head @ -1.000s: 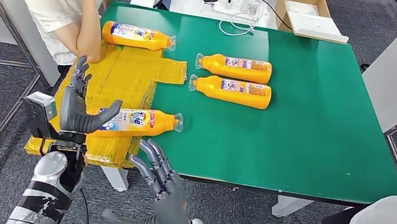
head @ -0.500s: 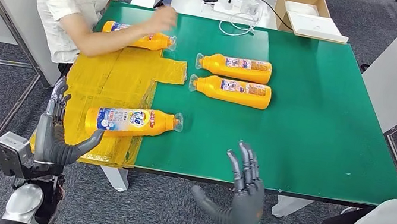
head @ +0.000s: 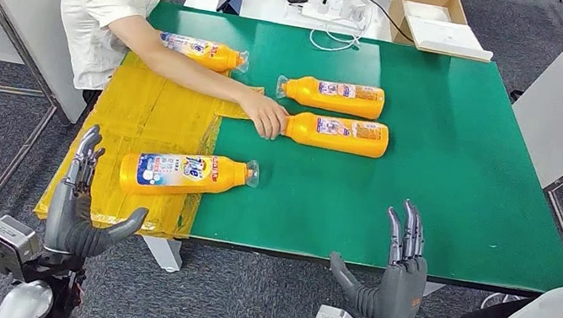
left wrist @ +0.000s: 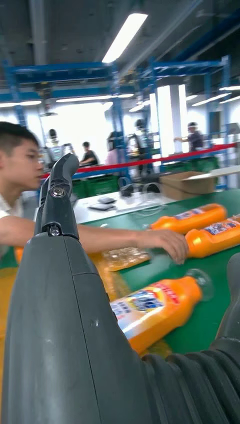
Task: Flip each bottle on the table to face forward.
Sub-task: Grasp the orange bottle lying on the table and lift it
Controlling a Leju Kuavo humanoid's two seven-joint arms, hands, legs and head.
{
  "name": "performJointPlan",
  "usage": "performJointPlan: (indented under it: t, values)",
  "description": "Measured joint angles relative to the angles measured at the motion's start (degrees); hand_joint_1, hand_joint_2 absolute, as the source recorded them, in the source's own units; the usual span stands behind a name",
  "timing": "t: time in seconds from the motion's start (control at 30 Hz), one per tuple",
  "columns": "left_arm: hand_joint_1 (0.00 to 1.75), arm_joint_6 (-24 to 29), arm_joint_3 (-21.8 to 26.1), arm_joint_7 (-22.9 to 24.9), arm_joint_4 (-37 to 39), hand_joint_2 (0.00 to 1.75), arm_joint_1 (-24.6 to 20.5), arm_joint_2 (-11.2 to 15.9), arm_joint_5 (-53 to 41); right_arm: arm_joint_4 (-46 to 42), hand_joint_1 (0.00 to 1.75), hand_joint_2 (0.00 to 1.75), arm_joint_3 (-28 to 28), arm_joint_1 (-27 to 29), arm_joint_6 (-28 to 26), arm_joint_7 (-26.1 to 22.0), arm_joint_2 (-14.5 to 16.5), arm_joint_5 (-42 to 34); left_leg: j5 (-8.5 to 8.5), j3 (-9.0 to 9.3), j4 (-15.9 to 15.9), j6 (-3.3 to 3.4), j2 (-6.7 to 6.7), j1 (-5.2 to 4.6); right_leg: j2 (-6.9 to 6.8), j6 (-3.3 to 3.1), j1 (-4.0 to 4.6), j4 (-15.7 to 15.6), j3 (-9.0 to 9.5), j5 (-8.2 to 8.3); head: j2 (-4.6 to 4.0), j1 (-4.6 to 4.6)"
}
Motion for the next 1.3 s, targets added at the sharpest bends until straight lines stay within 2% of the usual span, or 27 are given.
performJointPlan:
  t: [0.63,0.7,0.77,0.83,0.9,1.3]
  values:
    - [0.0,-1.25,-0.05,-0.04,0.0,1.75,0.28,0.11,-0.04,2.96,0.0,1.75,-1.64,-1.37,0.0,0.0,-0.09,1.2,0.0,0.0,0.0,0.0,0.01,0.0,0.01,0.0,0.0,0.0,0.0,0.0,0.0,-0.02]
    - [0.0,-2.6,-1.01,0.17,0.38,1.75,0.26,0.28,-1.31,8.08,0.0,1.75,-3.39,-4.45,0.0,0.0,-0.67,2.35,0.01,0.0,0.0,0.01,0.01,-0.01,0.01,0.02,-0.01,0.0,0.0,0.02,0.0,-0.01]
    - [0.0,-3.06,-3.53,0.45,1.9,1.75,-0.25,0.5,-3.91,18.96,0.0,1.75,-5.63,-11.2,0.01,0.11,-2.32,2.76,0.04,0.01,0.01,0.04,0.01,-0.05,0.01,0.06,-0.05,0.0,0.01,0.05,0.0,-0.02]
    - [0.0,0.22,-6.96,2.3,4.69,1.75,-2.06,0.57,-8.05,32.77,0.0,1.75,-6.71,-19.38,0.11,1.75,-4.4,2.97,0.06,0.01,0.02,0.07,0.01,-0.07,0.01,0.11,-0.08,0.01,0.0,0.09,0.0,-0.03]
    - [0.0,3.38,-9.27,4.21,6.77,1.75,-3.76,0.57,-11.15,41.6,0.0,1.75,-6.89,-24.12,0.23,3.38,-5.61,3.39,0.07,0.0,0.02,0.08,0.01,-0.07,0.01,0.12,-0.08,0.02,0.0,0.09,0.0,-0.03]
    - [0.0,6.04,-12.44,7.66,8.96,1.75,-7.6,0.51,-10.62,50.44,0.0,1.75,-6.56,-29.51,2.63,9.78,-5.87,7.42,0.11,-0.02,0.02,0.11,0.0,-0.08,0.0,0.14,-0.08,0.02,0.01,0.12,0.0,-0.02]
